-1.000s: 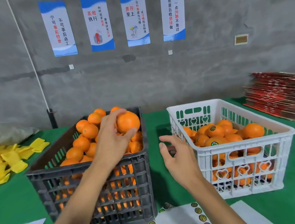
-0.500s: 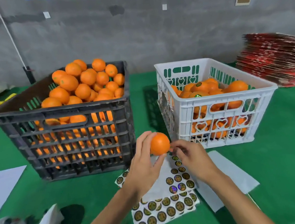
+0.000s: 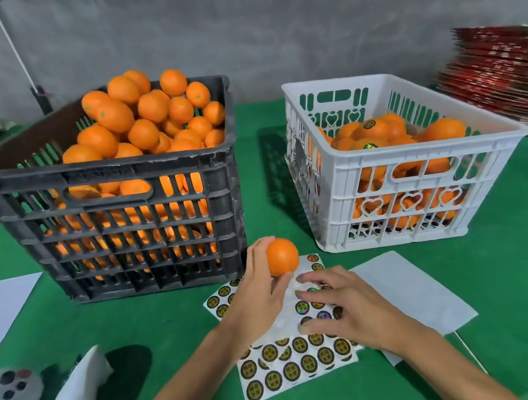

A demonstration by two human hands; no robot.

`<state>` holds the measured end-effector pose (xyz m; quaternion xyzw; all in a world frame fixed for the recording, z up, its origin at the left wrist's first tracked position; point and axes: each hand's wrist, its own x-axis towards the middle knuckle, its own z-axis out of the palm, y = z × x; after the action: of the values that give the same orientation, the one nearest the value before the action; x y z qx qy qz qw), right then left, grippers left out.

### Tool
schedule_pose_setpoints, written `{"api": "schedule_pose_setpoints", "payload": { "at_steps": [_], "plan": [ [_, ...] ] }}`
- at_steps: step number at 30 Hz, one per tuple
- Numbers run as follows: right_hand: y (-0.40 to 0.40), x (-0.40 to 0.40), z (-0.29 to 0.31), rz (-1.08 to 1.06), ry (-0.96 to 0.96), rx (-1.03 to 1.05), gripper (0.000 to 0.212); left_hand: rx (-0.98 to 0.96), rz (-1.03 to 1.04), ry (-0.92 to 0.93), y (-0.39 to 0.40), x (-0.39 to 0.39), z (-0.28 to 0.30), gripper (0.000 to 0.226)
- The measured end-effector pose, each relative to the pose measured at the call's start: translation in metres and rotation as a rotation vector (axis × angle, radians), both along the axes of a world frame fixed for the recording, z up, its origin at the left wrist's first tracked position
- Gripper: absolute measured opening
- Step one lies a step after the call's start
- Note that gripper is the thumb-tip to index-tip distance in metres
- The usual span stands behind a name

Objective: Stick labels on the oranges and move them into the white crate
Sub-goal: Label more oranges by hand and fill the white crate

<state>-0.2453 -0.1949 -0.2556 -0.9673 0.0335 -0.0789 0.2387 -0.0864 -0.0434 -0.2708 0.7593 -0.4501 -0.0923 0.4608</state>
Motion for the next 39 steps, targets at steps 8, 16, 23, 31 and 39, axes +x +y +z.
{"api": "schedule_pose_setpoints", "payload": {
  "at_steps": [8,16,23,31,39],
  "plan": [
    [0.011,0.006,0.0,0.001,-0.135,-0.023,0.036,0.003,0.026,-0.062,0.0,0.002,0.002,0.06],
    [0.019,0.01,-0.007,-0.111,-0.141,0.289,0.017,0.004,0.044,-0.077,0.0,0.002,-0.002,0.061],
    [0.013,0.001,-0.004,-0.121,0.02,0.238,0.065,-0.024,0.038,-0.108,0.001,0.0,-0.002,0.063],
    [0.004,0.0,-0.003,-0.278,0.025,0.16,0.092,0.003,0.057,-0.245,0.003,-0.005,-0.001,0.062],
    [0.008,0.002,-0.01,-0.225,-0.099,0.135,0.054,-0.115,0.08,-0.105,0.002,-0.015,0.011,0.064]
  ]
}}
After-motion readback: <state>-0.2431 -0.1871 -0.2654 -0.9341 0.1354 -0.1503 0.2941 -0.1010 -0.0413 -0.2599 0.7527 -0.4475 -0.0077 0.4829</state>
